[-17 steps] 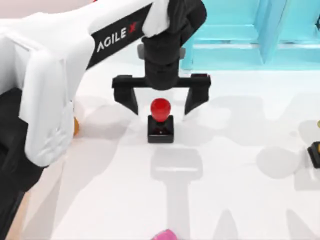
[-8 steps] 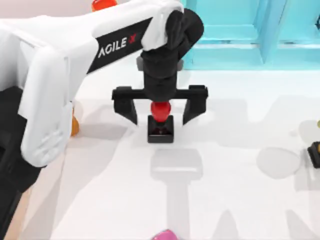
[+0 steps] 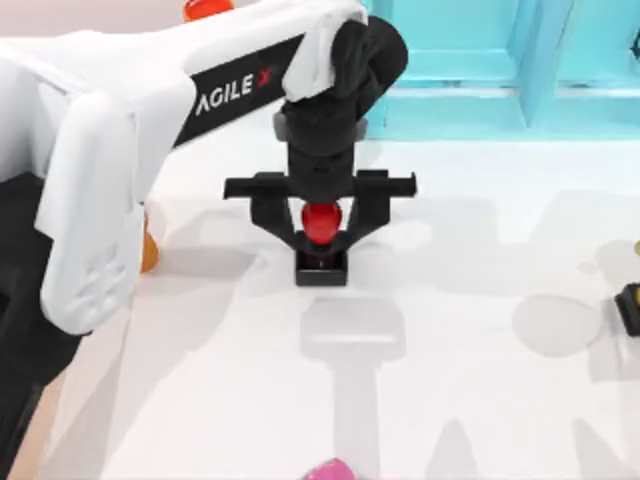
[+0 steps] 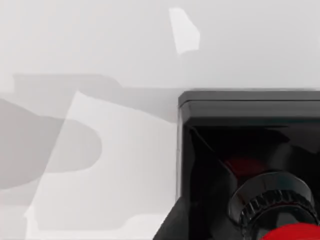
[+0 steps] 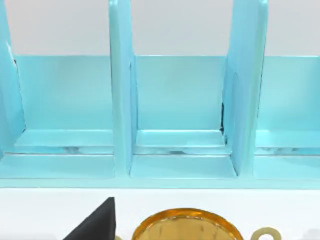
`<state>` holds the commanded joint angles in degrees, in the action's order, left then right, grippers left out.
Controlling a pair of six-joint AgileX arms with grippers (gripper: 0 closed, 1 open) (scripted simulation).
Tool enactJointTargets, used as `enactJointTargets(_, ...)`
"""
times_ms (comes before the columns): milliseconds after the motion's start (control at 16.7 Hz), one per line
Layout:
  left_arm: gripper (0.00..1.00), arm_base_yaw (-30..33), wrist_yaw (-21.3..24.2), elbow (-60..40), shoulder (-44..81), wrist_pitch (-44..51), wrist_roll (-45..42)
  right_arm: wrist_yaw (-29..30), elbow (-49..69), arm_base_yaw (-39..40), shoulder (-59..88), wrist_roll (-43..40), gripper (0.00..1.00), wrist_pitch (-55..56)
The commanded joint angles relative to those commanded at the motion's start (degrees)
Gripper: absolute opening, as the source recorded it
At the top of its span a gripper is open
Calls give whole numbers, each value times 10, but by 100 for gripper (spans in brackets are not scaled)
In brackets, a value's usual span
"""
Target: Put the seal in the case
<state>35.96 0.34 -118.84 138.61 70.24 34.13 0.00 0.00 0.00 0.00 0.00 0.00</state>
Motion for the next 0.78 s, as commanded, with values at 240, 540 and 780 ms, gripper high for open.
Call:
enactJointTargets(240,10,0,0,0,0,0,0,0,0,0,0,0,100,0)
enactJointTargets(540,0,0,0,0,0,0,0,0,0,0,0,0,100,0)
enactJointTargets(780,0,0,0,0,0,0,0,0,0,0,0,0,100,0)
